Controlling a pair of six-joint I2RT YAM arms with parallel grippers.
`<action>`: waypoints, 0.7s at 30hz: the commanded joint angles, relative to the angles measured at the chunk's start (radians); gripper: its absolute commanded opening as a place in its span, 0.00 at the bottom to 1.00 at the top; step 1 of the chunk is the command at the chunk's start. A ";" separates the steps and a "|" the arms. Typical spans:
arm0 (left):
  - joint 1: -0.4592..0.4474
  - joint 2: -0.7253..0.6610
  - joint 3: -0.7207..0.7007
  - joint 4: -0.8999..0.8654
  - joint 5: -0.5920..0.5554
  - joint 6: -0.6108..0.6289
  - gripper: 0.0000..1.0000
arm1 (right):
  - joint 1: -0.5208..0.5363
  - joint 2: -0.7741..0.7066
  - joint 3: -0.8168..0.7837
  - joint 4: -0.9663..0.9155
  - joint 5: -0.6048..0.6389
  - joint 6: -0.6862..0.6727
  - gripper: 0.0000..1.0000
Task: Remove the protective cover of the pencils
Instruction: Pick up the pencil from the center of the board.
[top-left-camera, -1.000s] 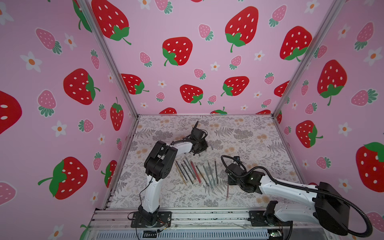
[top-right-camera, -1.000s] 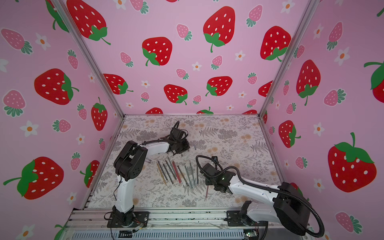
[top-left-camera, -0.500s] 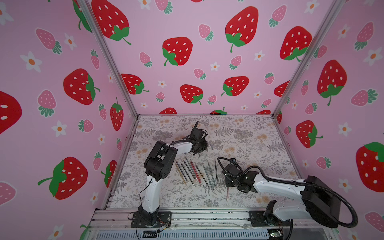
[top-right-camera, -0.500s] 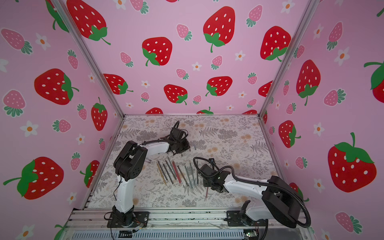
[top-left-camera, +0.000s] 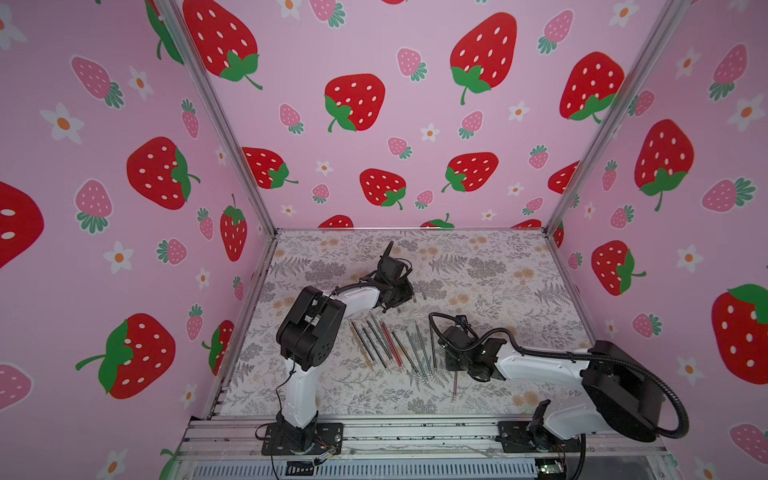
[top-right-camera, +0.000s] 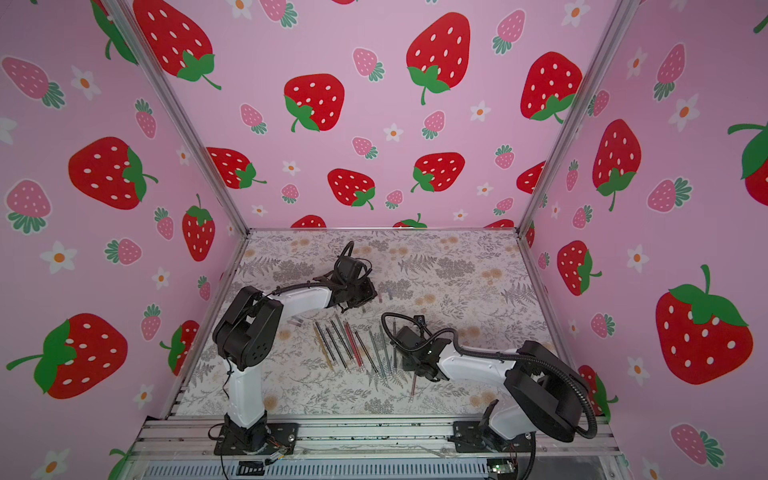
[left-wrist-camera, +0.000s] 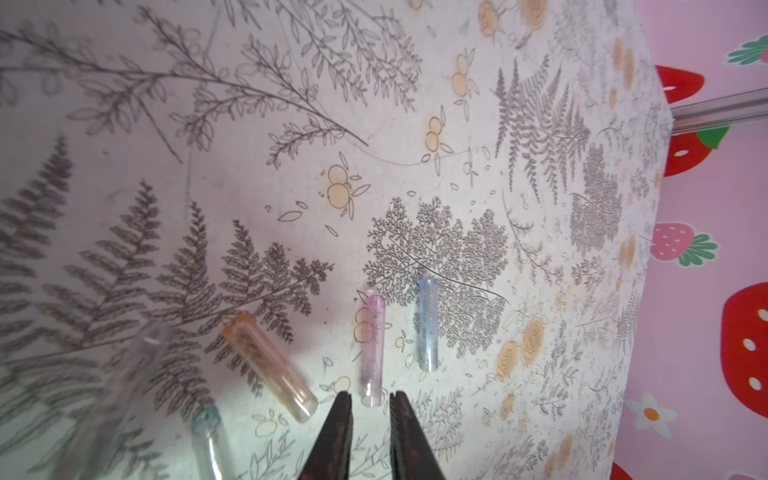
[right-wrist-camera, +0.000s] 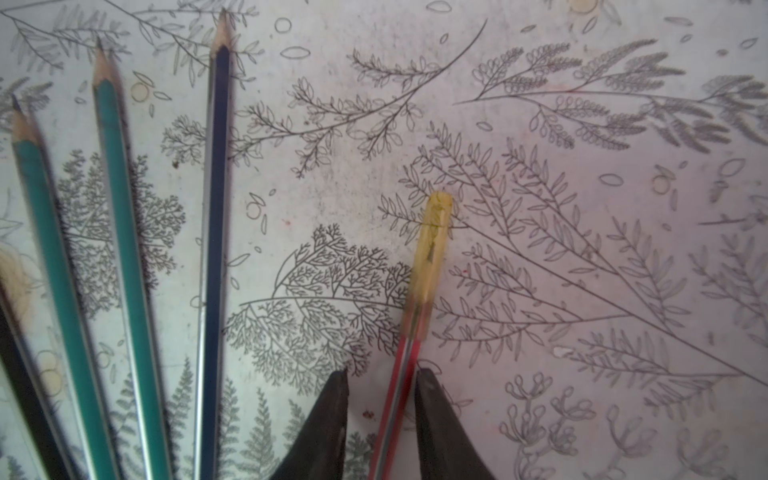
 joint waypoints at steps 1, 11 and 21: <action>-0.004 -0.058 -0.041 0.030 -0.010 0.014 0.22 | -0.004 0.049 0.002 -0.035 -0.021 0.030 0.26; -0.005 -0.227 -0.177 0.078 -0.006 0.022 0.22 | -0.024 0.135 0.063 -0.027 -0.033 -0.011 0.17; -0.003 -0.365 -0.296 0.114 -0.018 0.025 0.22 | -0.101 0.247 0.197 -0.026 -0.077 -0.168 0.08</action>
